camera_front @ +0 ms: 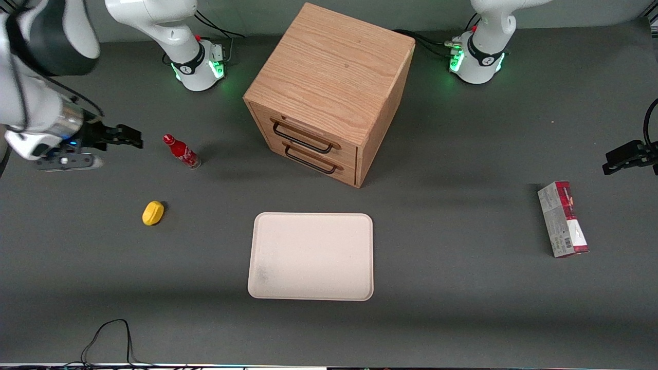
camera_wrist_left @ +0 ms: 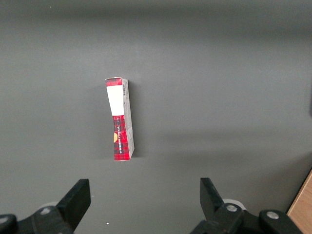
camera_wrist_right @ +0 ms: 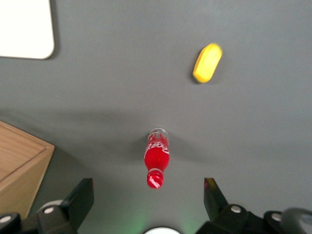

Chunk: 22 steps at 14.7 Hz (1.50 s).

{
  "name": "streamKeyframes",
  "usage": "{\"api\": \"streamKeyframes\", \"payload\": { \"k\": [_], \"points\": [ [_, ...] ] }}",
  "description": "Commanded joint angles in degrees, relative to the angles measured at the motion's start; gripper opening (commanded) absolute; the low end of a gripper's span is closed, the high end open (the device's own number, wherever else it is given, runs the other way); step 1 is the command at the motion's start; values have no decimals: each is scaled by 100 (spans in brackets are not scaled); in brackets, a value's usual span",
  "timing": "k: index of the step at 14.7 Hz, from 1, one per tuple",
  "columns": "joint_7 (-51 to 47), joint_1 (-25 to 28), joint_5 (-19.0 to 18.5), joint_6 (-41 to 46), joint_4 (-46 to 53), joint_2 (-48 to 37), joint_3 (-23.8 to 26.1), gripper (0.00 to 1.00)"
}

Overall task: Place coke bottle on tray
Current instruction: 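Move the open right gripper down over the red Coca-Cola bottle, then close the right gripper around the bottle's body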

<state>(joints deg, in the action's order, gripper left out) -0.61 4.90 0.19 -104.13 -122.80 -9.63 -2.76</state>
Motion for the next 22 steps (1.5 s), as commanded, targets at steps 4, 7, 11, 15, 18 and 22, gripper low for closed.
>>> {"api": "streamKeyframes", "payload": {
  "k": [4, 7, 11, 15, 18, 22],
  "points": [
    [140, 152, 60, -2494, -2737, -900, -14, 100],
    [149, 143, 51, -3008, -3205, -874, -23, 100],
    [158, 134, 42, -3061, -3338, -830, -31, 100],
    [158, 125, -63, -3043, -3338, -786, -32, 78],
    [149, 99, -125, -3026, -3320, -751, -32, 25],
    [105, 55, -125, -3017, -3215, -672, -49, 0]
  ]
}}
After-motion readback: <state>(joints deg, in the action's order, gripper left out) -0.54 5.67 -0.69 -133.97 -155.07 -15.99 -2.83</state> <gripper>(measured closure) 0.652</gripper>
